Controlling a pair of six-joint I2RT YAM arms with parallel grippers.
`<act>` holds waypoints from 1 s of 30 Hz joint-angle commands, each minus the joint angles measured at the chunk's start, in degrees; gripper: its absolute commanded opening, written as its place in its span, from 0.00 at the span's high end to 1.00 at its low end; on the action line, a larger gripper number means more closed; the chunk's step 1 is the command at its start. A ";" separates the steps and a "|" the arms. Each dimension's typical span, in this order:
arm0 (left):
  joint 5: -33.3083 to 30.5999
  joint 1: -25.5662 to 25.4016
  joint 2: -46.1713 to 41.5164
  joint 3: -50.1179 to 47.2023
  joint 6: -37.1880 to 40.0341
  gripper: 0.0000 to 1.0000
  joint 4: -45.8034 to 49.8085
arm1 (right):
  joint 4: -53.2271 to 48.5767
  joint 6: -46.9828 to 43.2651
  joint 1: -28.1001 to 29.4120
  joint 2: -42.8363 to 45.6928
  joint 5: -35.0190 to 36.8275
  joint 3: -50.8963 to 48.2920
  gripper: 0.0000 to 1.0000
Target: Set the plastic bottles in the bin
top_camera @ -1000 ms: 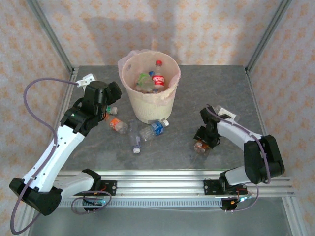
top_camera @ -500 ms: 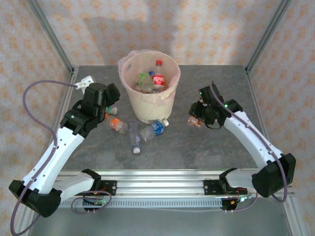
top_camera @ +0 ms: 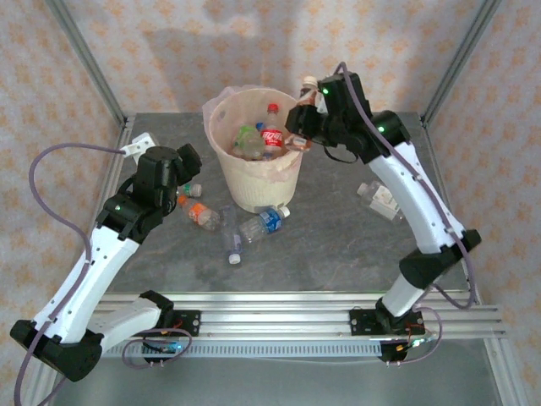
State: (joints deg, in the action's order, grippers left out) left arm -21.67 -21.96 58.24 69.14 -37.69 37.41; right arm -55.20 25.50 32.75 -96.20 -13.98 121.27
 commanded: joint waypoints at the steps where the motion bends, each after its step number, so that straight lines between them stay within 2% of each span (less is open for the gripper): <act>1: -1.88 0.69 -0.78 -0.77 -0.72 0.00 -1.28 | -3.42 -3.09 0.62 -5.22 -1.47 8.45 0.55; 8: -1.72 0.77 -1.10 -0.98 -0.62 0.00 -1.19 | -7.02 -4.12 0.73 -18.08 -2.44 23.57 0.55; 16: -1.93 0.86 -1.73 -1.45 -0.63 0.00 -1.02 | -6.95 -3.93 1.27 -26.23 -4.21 29.37 0.52; 20: -2.00 0.86 -1.72 -1.51 -0.63 0.00 -0.93 | -6.85 -3.87 1.91 -28.25 -4.87 29.70 0.45; 27: -1.75 0.86 -1.46 -1.66 -0.80 0.00 -1.19 | -6.87 -3.46 3.09 -30.52 -6.22 31.21 0.23; 30: -1.73 0.95 -1.37 -1.70 -0.80 0.00 -1.28 | -6.01 -2.43 3.55 -30.45 -8.70 31.41 0.17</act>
State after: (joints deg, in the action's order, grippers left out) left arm -21.67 -21.58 57.36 68.05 -37.69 37.39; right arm -61.71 22.61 35.64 -126.63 -20.23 150.02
